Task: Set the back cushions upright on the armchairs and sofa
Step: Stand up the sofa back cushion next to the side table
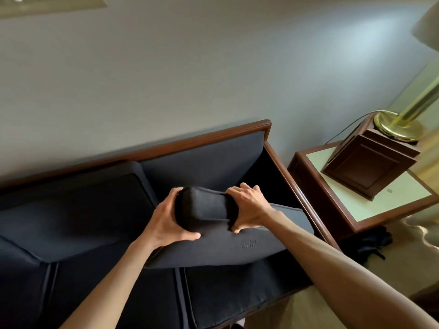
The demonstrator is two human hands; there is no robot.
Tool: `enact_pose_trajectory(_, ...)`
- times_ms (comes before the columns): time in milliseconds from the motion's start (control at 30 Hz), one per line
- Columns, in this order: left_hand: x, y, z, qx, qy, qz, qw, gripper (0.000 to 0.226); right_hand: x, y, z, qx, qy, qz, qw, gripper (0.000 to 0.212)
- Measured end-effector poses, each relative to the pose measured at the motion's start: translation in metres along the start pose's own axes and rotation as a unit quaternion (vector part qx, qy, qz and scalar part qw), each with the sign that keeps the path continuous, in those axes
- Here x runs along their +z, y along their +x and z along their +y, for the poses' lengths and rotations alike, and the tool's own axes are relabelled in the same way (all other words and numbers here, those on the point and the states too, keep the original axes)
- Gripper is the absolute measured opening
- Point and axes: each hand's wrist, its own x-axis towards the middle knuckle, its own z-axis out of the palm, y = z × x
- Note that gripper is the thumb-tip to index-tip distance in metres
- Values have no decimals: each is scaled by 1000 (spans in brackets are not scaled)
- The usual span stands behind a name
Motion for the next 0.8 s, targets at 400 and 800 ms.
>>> enact_pose_trajectory(400, -29, -46, -117, -237, 0, 36, 971, 118, 106, 9, -21, 50, 74, -60, 994, 118)
enact_pose_trajectory(800, 43, -32, -100, -271, 364, -57, 889, 122, 118, -4, -20, 17, -81, -90, 993, 134)
